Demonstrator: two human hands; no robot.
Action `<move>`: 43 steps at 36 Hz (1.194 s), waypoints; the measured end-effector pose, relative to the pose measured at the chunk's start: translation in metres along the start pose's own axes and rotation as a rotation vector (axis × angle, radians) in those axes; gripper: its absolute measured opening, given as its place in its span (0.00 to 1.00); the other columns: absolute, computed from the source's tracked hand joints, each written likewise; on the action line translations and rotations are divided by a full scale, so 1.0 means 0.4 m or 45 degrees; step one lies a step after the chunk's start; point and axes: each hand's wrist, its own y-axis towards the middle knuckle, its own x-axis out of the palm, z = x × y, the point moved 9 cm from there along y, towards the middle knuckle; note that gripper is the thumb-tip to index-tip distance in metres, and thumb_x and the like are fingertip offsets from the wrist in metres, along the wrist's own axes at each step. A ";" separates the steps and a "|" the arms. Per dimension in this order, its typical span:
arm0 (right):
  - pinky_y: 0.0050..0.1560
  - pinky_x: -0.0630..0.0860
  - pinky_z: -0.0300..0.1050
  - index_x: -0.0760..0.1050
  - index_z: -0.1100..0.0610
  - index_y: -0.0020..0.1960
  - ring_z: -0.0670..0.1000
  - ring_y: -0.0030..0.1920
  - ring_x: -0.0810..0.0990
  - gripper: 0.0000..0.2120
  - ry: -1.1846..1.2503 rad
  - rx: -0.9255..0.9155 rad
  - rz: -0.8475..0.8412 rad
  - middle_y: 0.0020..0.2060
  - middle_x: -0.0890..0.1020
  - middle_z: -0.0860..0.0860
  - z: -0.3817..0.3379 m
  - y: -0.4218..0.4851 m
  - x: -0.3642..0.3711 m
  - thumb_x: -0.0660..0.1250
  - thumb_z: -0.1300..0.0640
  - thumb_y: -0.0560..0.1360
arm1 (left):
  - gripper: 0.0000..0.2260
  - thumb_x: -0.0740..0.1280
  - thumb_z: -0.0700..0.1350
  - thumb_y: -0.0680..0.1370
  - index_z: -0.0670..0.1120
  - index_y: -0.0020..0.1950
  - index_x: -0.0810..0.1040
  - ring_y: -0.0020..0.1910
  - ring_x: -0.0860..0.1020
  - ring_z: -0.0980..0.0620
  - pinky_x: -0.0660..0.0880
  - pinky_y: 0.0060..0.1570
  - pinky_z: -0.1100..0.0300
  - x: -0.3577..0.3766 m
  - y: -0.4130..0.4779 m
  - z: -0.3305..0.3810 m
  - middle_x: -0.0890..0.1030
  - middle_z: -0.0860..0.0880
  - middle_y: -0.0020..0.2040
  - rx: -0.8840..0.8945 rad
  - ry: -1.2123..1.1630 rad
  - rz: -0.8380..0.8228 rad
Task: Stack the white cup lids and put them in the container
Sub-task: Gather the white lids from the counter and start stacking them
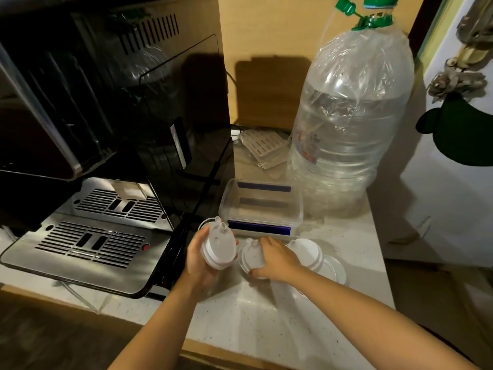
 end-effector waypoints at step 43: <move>0.61 0.73 0.48 0.64 0.54 0.68 0.53 0.64 0.73 0.35 0.909 0.008 0.464 0.65 0.73 0.52 -0.073 -0.134 -0.243 0.74 0.47 0.66 | 0.30 0.75 0.65 0.50 0.52 0.46 0.82 0.41 0.83 0.51 0.81 0.37 0.58 0.242 0.006 0.010 0.85 0.49 0.40 0.127 0.166 -0.346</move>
